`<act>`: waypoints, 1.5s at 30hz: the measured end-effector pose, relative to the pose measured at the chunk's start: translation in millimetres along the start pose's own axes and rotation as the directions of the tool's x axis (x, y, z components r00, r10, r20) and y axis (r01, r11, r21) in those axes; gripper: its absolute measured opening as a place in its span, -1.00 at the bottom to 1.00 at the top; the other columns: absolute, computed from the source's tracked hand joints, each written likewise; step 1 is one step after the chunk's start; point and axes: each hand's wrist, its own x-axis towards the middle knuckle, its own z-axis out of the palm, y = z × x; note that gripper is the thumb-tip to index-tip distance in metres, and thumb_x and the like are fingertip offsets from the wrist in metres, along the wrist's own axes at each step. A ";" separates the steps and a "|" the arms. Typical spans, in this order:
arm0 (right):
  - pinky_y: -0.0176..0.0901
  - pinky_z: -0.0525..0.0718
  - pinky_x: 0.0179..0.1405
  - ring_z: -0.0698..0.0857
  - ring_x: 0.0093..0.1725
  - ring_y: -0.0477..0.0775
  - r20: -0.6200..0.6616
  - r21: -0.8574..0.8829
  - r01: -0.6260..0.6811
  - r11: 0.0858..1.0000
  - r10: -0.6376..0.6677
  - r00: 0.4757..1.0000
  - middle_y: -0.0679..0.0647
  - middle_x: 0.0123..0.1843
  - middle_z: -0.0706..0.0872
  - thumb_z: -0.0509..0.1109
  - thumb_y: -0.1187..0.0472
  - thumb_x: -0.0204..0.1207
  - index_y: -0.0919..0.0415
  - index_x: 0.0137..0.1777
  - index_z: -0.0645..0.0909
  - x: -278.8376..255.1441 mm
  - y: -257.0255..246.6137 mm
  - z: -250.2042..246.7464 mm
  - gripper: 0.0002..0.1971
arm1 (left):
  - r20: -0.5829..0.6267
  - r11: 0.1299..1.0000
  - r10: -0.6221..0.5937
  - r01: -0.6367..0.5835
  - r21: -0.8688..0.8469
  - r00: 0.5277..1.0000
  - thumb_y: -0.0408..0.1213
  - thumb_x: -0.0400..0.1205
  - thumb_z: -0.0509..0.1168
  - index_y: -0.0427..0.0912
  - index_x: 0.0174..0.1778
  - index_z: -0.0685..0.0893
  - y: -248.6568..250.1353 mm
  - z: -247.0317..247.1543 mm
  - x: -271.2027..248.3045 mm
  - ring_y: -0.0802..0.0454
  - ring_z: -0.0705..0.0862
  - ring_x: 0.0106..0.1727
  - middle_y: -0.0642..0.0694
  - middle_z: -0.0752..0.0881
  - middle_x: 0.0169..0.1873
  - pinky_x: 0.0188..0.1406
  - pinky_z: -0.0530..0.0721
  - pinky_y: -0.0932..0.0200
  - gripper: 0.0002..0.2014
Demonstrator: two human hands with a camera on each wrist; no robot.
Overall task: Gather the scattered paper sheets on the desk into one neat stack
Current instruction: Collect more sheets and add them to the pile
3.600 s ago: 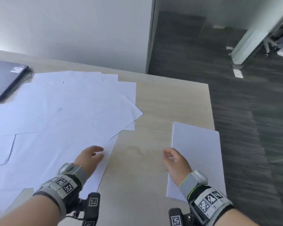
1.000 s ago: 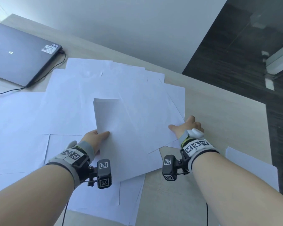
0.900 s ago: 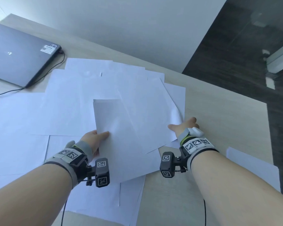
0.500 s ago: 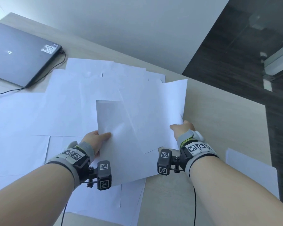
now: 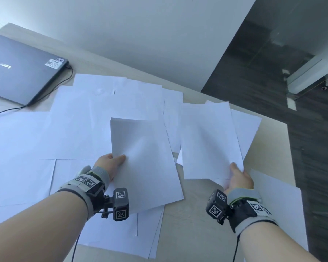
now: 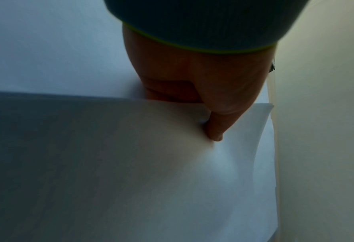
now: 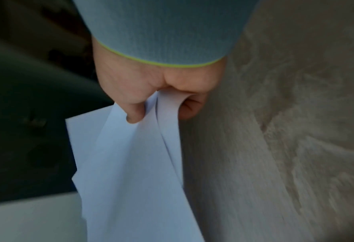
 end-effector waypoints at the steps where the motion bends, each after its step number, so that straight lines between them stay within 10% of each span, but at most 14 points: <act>1: 0.01 0.67 -0.18 0.66 -0.14 0.16 -0.019 0.030 -0.009 1.000 0.009 1.000 0.12 -0.03 0.70 0.46 0.04 0.53 0.38 0.20 0.56 -0.8 1.9 -4.3 -0.57 | 0.007 1.000 0.005 -0.005 0.027 1.000 -0.20 0.67 0.44 -0.18 0.04 0.79 -1.0 -1.0 -1.1 -0.25 0.86 -0.13 -0.22 0.88 -0.15 0.06 0.82 -0.14 -0.86; 4: 0.25 0.73 0.14 0.76 0.00 0.23 0.108 0.107 -0.108 0.988 0.096 0.989 0.11 0.15 0.75 0.49 0.09 0.58 0.21 0.35 0.59 -13.2 6.4 -16.6 -0.61 | 0.041 0.997 -0.016 0.012 0.078 0.999 -0.23 0.63 0.46 -0.21 -0.01 0.81 -5.9 -5.7 -10.5 -0.32 0.88 -0.08 -0.27 0.89 -0.15 0.17 0.81 -0.29 -0.88; 9: 0.08 0.75 0.01 0.81 -0.16 0.22 0.424 -0.218 0.049 0.975 0.050 0.904 0.17 -0.16 0.84 0.46 0.24 0.62 0.32 0.08 0.73 -40.5 27.4 -14.2 -0.84 | 0.093 0.989 -0.145 0.143 0.024 0.985 -0.20 0.62 0.44 -0.20 0.09 0.78 -26.1 -5.7 -23.1 -0.52 0.81 0.13 -0.40 0.86 0.02 0.30 0.63 -0.58 -0.80; 17: 0.14 0.83 0.00 0.86 -0.14 0.18 0.642 -0.486 0.319 0.813 0.084 0.762 0.04 -0.22 0.89 0.50 0.15 0.58 0.15 -0.10 0.79 -86.6 76.3 3.5 -0.91 | 0.121 0.962 -0.209 0.226 -0.153 0.970 0.50 0.58 0.16 -0.14 0.28 0.78 -41.8 -17.2 -40.6 -0.25 0.86 0.12 -0.17 0.89 0.07 0.45 0.62 -0.27 -0.22; 23: -0.10 0.73 -0.20 0.73 -0.36 -0.05 0.770 -0.598 0.544 0.588 0.232 0.595 -0.08 -0.18 0.86 0.45 0.00 0.55 -0.07 -0.06 0.73 -112.6 84.2 -1.0 -0.93 | 0.137 0.968 -0.177 0.197 -0.153 0.975 0.49 0.61 0.11 -0.19 0.44 0.69 -40.7 -21.6 -52.3 -0.31 0.78 0.27 -0.26 0.83 0.22 0.49 0.59 -0.22 -0.16; 26: 0.01 0.77 0.09 0.80 -0.06 -0.07 0.758 -0.619 0.585 0.524 0.201 0.621 -0.19 0.05 0.83 0.35 -0.21 0.44 -0.26 0.20 0.62 -118.3 83.2 -4.3 -0.66 | 0.076 0.961 -0.186 0.197 -0.193 0.980 0.58 0.56 0.01 -0.32 0.56 0.52 -42.3 -24.0 -54.9 -0.46 0.60 0.49 -0.42 0.62 0.48 0.49 0.54 -0.30 0.03; 29: 0.04 0.72 0.24 0.77 0.15 -0.14 0.729 -0.570 0.532 0.626 0.088 0.678 -0.38 0.25 0.71 0.30 -0.25 0.36 -0.42 0.35 0.45 -120.0 82.0 -4.7 -0.51 | 0.011 0.944 -0.192 0.188 -0.271 0.981 0.66 0.40 0.13 -0.12 0.31 0.73 -50.2 -28.8 -50.7 -0.31 0.84 0.12 -0.21 0.88 0.08 0.38 0.68 -0.28 -0.05; 32: 0.07 0.64 0.39 0.67 0.34 -0.13 0.722 -0.516 0.519 0.681 0.020 0.692 -0.36 0.43 0.59 0.33 -0.24 0.33 -0.41 0.45 0.43 -111.9 88.2 1.1 -0.40 | 0.097 0.990 -0.088 0.098 -0.102 0.991 0.37 0.52 0.37 0.00 0.25 0.70 -49.2 -27.6 -53.0 -0.30 0.87 0.02 -0.18 0.89 0.00 0.18 0.80 -0.34 -0.42; 37: -0.11 0.58 0.37 0.64 0.16 -0.11 0.763 -0.503 0.593 0.629 0.002 0.646 -0.05 0.21 0.57 0.41 0.02 0.54 -0.25 0.13 0.60 -135.5 82.2 6.7 -0.80 | 0.087 0.970 0.066 -0.085 0.228 0.994 -0.12 0.46 0.45 0.03 0.11 0.72 -42.3 -22.8 -53.6 -0.16 0.81 -0.09 -0.09 0.82 -0.14 0.07 0.81 -0.12 -0.71; 45: 0.11 0.51 0.50 0.45 0.47 -0.04 0.592 -0.345 0.394 0.852 -0.127 0.796 -0.17 0.47 0.39 0.56 0.09 0.44 -0.17 0.68 0.21 -135.3 64.1 -3.9 -0.14 | 0.165 0.937 0.291 -0.315 0.149 0.942 -0.27 0.47 0.54 0.03 -0.18 0.82 -21.2 -31.4 -70.4 -0.13 0.86 -0.05 0.05 0.89 -0.25 0.19 0.79 -0.11 -0.90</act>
